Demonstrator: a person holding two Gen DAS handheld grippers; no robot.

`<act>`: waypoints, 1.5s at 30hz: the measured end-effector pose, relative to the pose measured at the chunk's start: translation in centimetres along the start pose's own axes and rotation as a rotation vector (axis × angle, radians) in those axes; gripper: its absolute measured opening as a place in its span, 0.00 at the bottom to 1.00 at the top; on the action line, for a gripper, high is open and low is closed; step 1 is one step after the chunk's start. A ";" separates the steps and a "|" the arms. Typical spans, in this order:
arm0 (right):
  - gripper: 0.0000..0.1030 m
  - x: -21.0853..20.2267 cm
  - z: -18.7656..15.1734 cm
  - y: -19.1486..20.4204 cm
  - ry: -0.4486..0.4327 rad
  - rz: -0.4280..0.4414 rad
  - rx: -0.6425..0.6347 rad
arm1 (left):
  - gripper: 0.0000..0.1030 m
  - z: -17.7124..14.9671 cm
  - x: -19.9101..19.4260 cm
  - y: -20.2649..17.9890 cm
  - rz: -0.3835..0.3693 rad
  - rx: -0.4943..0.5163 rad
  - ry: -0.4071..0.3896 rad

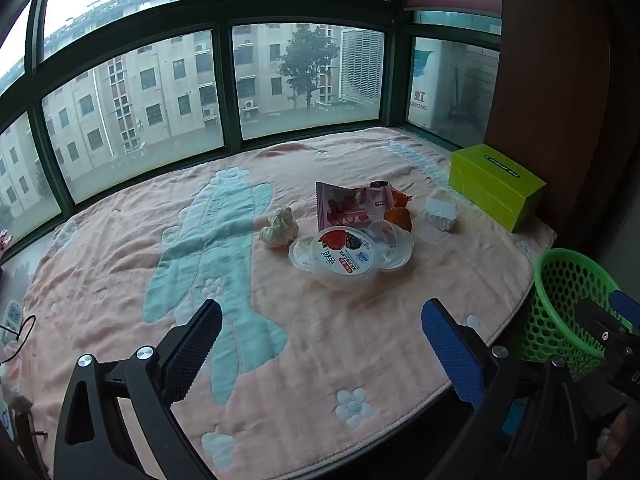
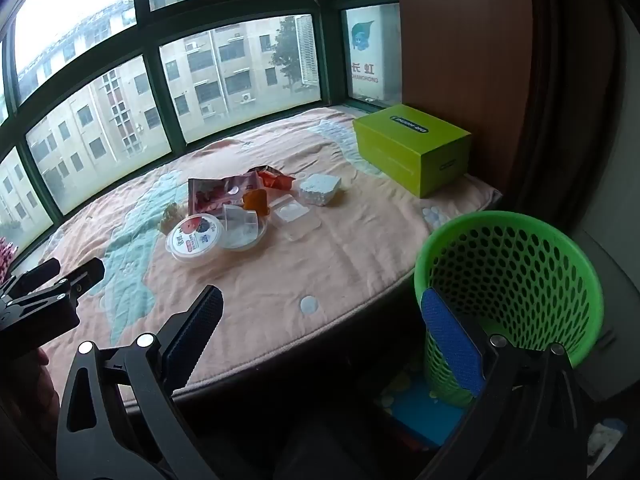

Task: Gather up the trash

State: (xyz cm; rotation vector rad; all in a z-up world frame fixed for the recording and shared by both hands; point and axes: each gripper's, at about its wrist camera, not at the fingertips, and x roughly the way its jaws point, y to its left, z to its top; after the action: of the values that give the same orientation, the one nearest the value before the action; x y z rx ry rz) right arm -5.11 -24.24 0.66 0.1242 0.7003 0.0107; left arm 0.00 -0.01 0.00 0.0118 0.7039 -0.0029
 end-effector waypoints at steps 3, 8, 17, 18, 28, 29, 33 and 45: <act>0.95 0.0 -0.1 0.0 0.002 0.000 0.003 | 0.94 0.0 0.0 -0.1 -0.005 0.002 -0.003; 0.95 -0.2 0.1 0.1 -0.007 0.001 -0.003 | 0.94 0.2 -0.1 -0.3 -0.012 0.005 -0.013; 0.95 -0.3 0.0 0.1 -0.016 0.009 0.010 | 0.94 0.1 -0.2 -0.8 -0.017 0.007 -0.013; 0.95 -0.3 0.0 0.1 -0.016 0.009 0.011 | 0.94 0.2 -0.2 -0.9 -0.018 0.009 -0.014; 0.95 -0.3 -0.1 0.1 -0.016 0.012 0.010 | 0.94 0.1 -0.8 -0.3 -0.023 -0.008 -0.023; 0.95 -0.3 0.0 0.1 -0.017 0.013 0.010 | 0.94 0.1 -0.8 -0.4 -0.023 -0.008 -0.023; 0.95 -0.2 0.0 0.1 -0.012 0.014 0.011 | 0.94 0.1 -0.8 -0.4 -0.021 -0.009 -0.023; 0.95 -0.1 -0.1 0.3 -0.009 0.015 0.013 | 0.94 0.0 -0.9 -0.5 -0.022 -0.009 -0.024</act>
State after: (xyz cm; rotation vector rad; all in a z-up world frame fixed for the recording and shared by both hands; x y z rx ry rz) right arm -5.27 -23.97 0.65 0.1420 0.6904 0.0194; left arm -0.70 -0.53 0.57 -0.0050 0.6796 -0.0211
